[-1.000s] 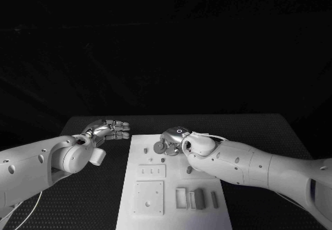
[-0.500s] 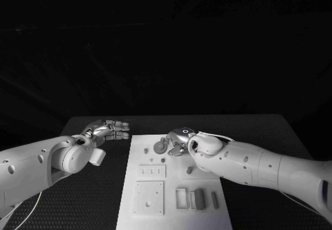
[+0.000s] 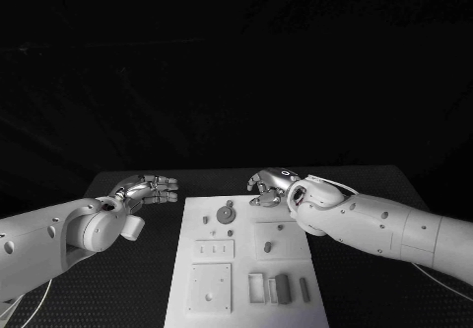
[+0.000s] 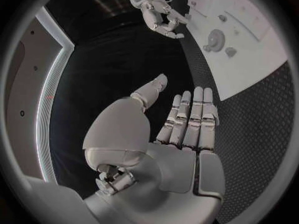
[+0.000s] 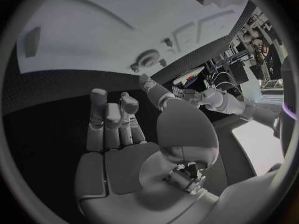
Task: Assemble the parts on the task board
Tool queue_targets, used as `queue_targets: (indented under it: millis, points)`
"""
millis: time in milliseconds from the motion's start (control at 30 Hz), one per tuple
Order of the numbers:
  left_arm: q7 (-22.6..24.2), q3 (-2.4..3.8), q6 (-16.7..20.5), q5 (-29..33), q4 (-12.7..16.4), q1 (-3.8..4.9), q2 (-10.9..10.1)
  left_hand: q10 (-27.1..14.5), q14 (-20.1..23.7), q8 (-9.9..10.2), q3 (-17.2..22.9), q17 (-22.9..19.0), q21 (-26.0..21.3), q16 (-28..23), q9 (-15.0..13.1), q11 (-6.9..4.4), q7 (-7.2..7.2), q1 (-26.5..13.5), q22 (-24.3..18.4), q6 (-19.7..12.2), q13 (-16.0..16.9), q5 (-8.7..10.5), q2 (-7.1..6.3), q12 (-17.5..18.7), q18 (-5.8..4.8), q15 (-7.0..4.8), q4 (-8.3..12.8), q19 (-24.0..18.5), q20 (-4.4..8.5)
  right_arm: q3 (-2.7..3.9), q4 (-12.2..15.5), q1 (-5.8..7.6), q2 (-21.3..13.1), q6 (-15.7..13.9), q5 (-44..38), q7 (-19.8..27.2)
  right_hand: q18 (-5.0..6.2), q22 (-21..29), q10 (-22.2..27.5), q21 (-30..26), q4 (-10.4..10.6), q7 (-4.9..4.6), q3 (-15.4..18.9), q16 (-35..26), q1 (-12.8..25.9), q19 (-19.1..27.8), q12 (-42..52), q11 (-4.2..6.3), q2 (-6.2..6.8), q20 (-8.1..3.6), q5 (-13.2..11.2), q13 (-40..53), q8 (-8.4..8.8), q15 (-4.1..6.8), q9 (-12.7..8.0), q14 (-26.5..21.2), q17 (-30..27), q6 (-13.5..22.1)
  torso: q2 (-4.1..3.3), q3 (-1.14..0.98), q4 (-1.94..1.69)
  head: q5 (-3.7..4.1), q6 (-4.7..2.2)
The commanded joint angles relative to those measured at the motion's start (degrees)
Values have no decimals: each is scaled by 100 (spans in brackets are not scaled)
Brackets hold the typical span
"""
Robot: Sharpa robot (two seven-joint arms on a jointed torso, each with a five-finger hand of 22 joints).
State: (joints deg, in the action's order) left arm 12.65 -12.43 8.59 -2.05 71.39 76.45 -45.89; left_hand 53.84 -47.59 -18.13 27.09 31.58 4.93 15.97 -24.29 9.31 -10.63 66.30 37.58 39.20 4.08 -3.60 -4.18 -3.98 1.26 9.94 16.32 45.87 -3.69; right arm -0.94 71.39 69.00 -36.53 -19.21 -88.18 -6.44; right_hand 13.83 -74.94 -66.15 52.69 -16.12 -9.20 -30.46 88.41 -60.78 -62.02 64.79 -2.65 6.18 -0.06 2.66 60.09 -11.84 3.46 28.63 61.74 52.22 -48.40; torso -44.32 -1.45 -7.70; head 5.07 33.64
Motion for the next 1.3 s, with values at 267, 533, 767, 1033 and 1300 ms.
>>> queue_targets:
  millis: [267,533,767,1033,1300]
  points:
    - [365,5,122,-345,-144,-97,29,29,20,-13,0,21,-37,-22,-15,13,50,-6,19,60,11,33,39,-15,12,0,17,14,-43,72,-549,172,-426,798,1714,1422,67,6,489,-281,-52,18,-40,-283,-126,448,-242,9,92,149,15,-96,-6,-14,4,-427,-96,53,47,-57,148,-3,-154]
    - [413,7,84,-332,-216,-175,30,100,-22,-51,8,40,-37,-9,-30,52,37,-8,34,139,23,31,77,-36,25,2,17,35,-43,68,-855,154,-663,996,1862,1750,28,39,769,-480,-33,25,-3,-504,-95,762,-463,11,115,286,10,-233,-3,-14,7,-719,-201,145,74,-114,194,-53,-144]
    - [421,8,34,-332,-236,-207,9,110,-24,-53,7,42,-38,-10,-30,57,33,-9,36,145,24,31,75,-37,27,3,19,37,-43,66,-1095,-34,-771,992,1864,1868,39,26,783,-487,-38,40,22,-499,-122,792,-457,23,225,316,10,-248,-3,-12,8,-744,-210,181,74,-141,214,-49,-145]
    - [395,8,-125,-332,-241,-222,22,77,-2,-22,-10,46,-56,-31,-15,103,-20,-11,42,104,11,32,41,-4,29,15,24,21,-53,65,-1439,-288,-611,923,2092,1943,82,-11,754,-435,-31,126,37,-412,-156,740,-385,102,277,339,10,-235,29,53,-2,-721,-189,313,73,-118,186,-69,-81]
    - [389,8,-116,-332,-254,-230,18,70,5,-18,-14,46,-61,-38,-14,108,-19,-12,44,99,8,32,37,1,29,19,24,16,-57,66,-1614,-408,-469,828,2056,1974,117,-74,700,-334,-28,169,48,-245,-190,653,-230,146,303,345,11,-177,29,110,7,-677,-134,432,79,-96,178,-64,-47]
